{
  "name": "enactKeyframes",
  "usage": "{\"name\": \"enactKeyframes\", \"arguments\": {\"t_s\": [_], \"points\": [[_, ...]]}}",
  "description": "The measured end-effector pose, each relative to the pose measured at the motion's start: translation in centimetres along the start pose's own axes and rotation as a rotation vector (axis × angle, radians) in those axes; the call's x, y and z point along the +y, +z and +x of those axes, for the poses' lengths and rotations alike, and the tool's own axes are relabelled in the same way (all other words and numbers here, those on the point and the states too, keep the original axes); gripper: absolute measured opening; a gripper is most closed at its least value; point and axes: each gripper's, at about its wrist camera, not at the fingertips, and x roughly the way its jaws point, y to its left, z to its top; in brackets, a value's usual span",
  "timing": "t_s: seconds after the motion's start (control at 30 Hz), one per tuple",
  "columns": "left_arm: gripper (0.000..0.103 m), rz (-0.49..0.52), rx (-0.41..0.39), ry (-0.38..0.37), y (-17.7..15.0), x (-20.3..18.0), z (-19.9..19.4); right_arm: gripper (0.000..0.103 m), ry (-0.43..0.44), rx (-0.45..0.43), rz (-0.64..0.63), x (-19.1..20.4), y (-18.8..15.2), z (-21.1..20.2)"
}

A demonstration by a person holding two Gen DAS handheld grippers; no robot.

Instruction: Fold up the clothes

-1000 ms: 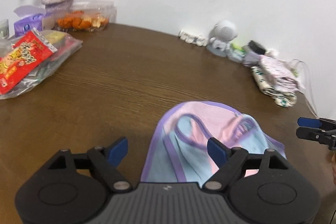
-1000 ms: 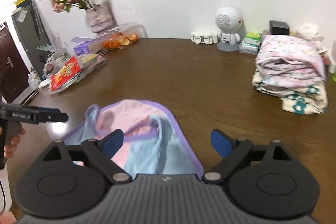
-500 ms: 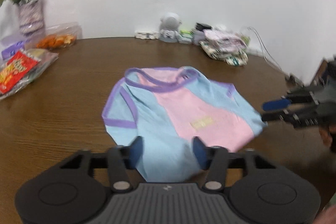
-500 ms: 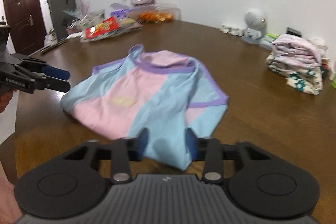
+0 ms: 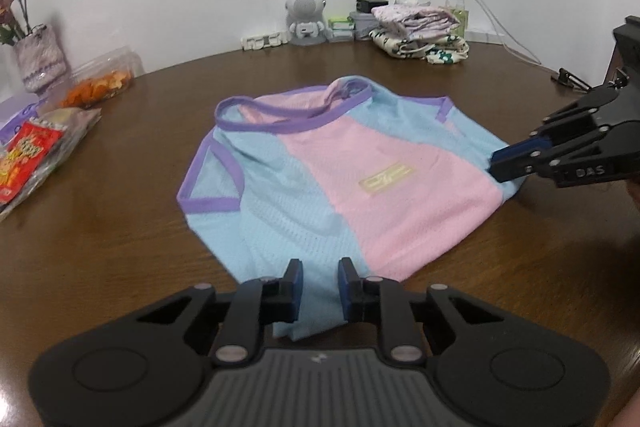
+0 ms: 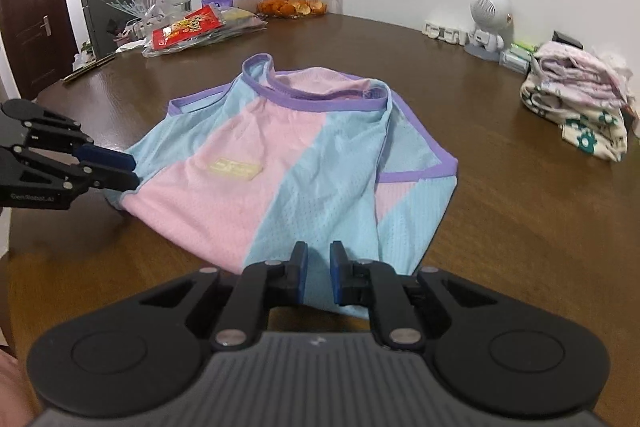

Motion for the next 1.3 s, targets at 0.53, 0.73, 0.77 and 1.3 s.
{"name": "enactKeyframes", "arguments": {"t_s": [0.53,0.73,0.77,1.3], "points": [[0.094,0.097,-0.237,0.131,-0.6,-0.5,-7.2,0.103,-0.097,-0.179,-0.101,-1.8,-0.6,-8.8],[0.094,0.108,-0.223,0.089,-1.9,-2.0,-7.6,0.103,-0.116,-0.150,-0.157,-0.9,-2.7,-9.3],[0.094,0.113,-0.220,0.092,-1.9,-2.2,-7.6,0.103,-0.118,-0.146,-0.168,-0.6,-2.8,-9.2],[0.072,0.381,-0.026,0.087,-1.8,-4.2,-4.4,0.082,-0.138,-0.015,-0.547,3.8,-3.6,-4.4]]}}
